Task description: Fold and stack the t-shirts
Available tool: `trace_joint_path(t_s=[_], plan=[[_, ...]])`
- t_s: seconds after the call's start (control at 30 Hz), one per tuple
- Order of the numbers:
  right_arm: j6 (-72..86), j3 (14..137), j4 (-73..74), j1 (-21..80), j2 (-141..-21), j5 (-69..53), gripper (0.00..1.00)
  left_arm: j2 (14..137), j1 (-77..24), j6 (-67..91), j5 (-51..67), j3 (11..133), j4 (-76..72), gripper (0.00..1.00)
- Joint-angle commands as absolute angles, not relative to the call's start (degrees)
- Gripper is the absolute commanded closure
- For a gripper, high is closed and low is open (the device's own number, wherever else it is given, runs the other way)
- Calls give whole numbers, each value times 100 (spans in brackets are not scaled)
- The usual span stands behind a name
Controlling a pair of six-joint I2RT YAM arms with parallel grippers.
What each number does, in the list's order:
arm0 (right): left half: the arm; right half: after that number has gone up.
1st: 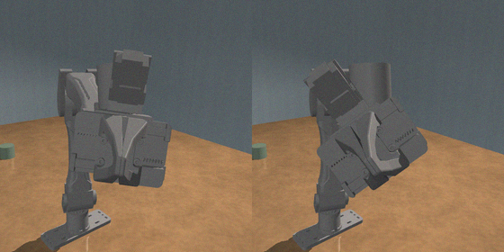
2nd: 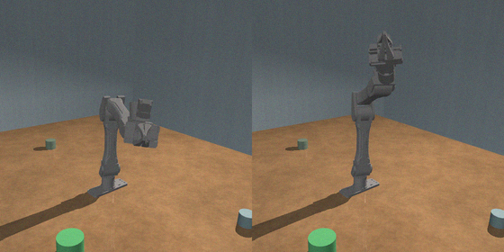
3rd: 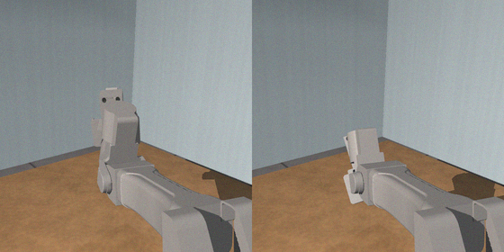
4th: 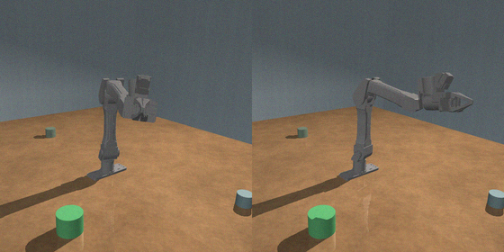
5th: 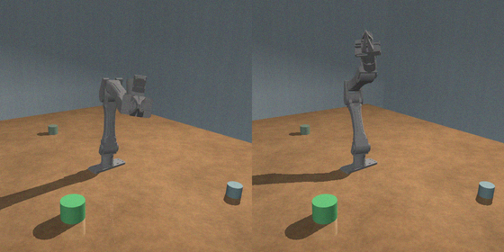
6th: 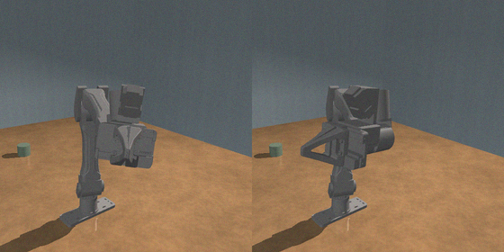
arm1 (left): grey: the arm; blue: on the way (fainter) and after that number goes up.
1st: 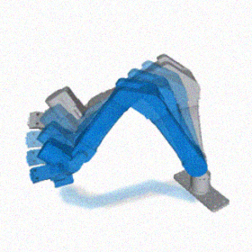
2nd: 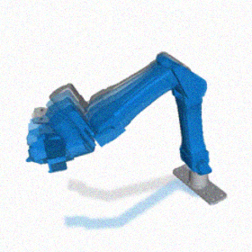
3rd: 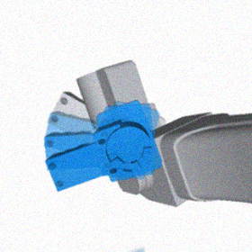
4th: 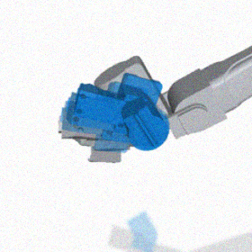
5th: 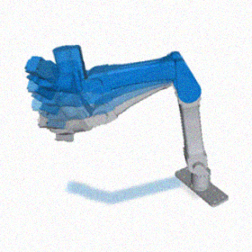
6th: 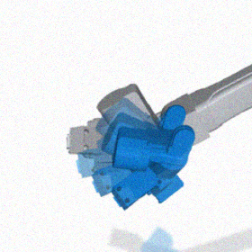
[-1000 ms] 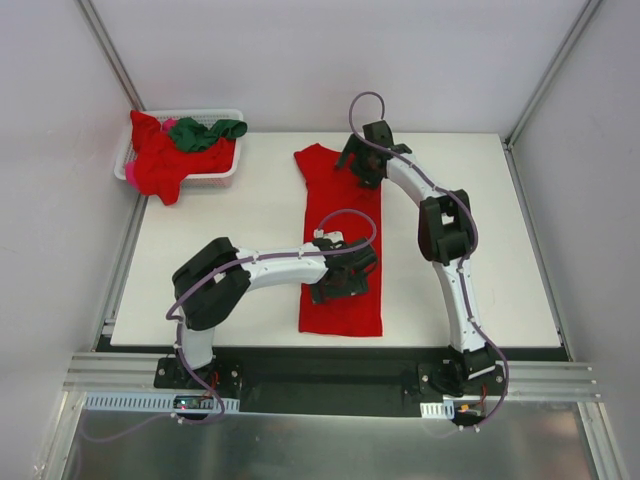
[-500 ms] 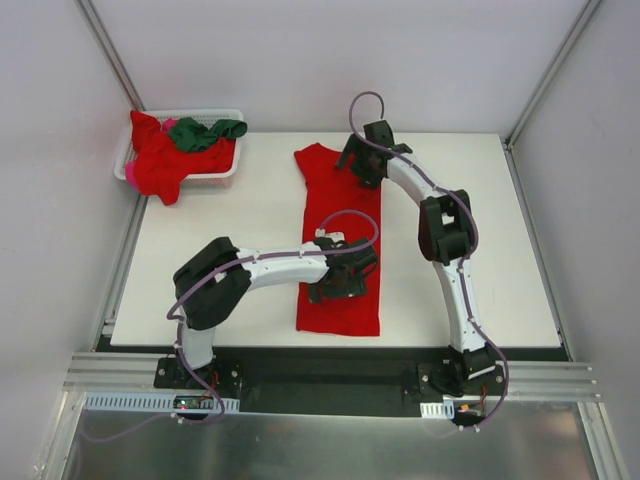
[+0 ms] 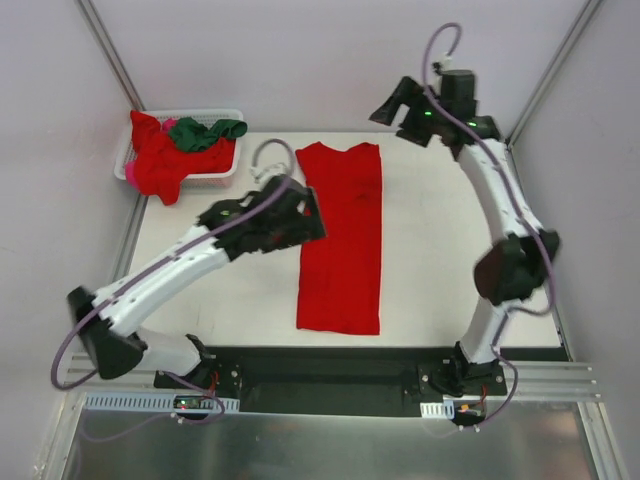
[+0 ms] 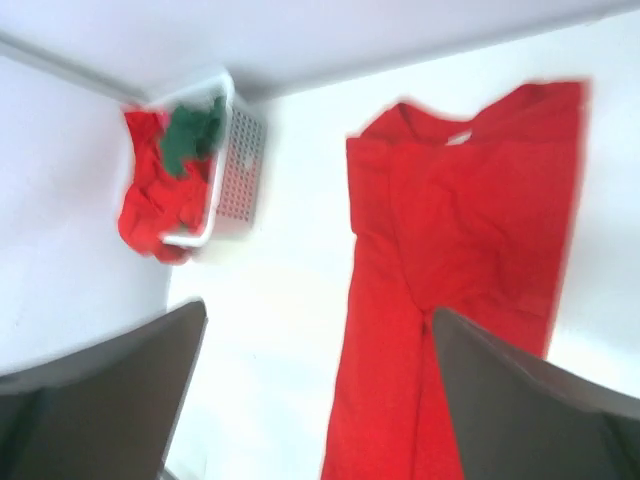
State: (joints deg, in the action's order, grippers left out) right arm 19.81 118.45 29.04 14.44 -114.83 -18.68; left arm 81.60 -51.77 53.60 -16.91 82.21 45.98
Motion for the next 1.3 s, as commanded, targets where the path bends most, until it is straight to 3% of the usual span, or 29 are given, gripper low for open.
trace_joint_path(t_s=[0.0,0.13,0.2,0.37,0.43,0.47,0.53,0.73,0.8,1.0,1.27], plan=[[1433,9779,3251,1283,-9179,-2224,0,6884,-4019,4589,-881,7025,4449,1],[1643,7238,3480,1353,-7588,-2476,0,5663,-2387,4465,638,5340,3649,1],[1600,6182,3821,1371,-6937,-2444,0,5520,-2075,4622,1541,4915,3297,1],[1258,4854,4676,1389,-6487,-2776,7,6019,-1986,4983,2758,3974,2620,13],[1300,4133,4510,1432,-6530,-3152,11,6319,-2004,4957,3023,3719,2400,17],[1492,3852,4326,1467,-6548,-3303,18,6406,-2030,4922,3093,3631,2304,19],[1695,3291,3764,1764,-6627,-3418,20,6626,-2153,4869,3225,3446,2102,23],[2583,2726,2849,2477,-6505,-3121,33,7338,-2829,4878,3306,3269,1608,31],[2681,2654,2638,2627,-6574,-2928,33,7540,-2979,4913,3191,3252,1608,33],[2786,2637,2234,2654,-6934,-2540,37,7541,-3155,5159,2628,3068,1608,40],[2997,2593,1881,2707,-7075,-2355,50,7919,-3541,5106,2286,3076,1608,52]])
